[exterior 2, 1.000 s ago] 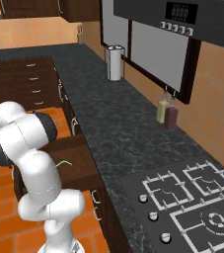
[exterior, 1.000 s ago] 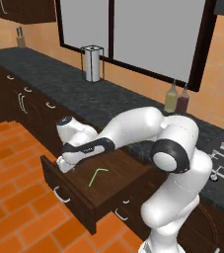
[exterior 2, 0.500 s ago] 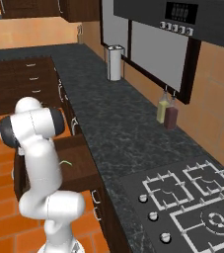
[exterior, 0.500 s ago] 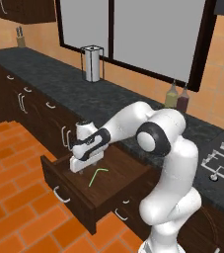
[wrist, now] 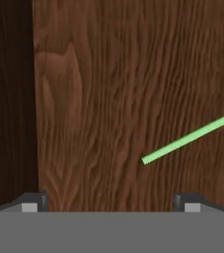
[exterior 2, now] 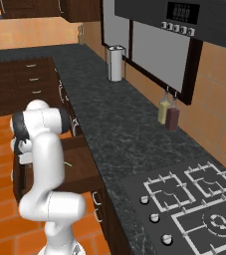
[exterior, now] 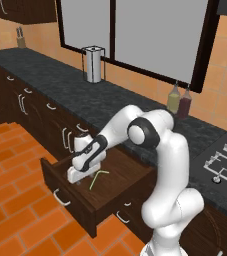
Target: Take a straw from the drawer in front and place it inside the glass cup on the dining counter.
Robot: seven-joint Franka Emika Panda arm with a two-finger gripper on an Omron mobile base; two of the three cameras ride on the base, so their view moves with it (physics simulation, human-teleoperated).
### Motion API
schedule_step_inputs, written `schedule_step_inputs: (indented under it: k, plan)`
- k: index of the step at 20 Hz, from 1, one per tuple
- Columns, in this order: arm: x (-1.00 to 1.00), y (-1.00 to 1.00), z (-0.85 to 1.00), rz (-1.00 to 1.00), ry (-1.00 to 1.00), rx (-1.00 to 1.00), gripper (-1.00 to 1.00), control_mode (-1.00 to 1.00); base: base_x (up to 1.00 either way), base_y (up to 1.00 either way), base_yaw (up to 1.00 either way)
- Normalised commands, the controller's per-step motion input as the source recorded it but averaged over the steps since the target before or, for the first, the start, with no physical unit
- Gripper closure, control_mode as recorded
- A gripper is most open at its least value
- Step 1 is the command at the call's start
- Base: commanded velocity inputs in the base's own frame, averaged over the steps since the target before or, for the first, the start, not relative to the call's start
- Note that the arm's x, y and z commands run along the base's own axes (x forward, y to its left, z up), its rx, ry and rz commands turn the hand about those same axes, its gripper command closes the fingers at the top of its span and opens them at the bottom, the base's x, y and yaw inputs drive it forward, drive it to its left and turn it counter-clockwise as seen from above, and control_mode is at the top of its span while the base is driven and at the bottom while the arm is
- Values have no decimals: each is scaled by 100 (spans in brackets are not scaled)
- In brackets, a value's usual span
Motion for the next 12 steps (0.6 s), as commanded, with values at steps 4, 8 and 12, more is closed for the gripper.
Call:
schedule_step_inputs:
  k: [4, 8, 12]
  plan:
    - [7, 14, -48, 0, 2, 1, -100, -100, 0, 0, 0]
    - [-6, 43, -31, 0, 1, 5, -100, -100, 0, 0, 0]
    - [-50, 72, 8, 0, 0, 6, -100, -100, 0, 0, 0]
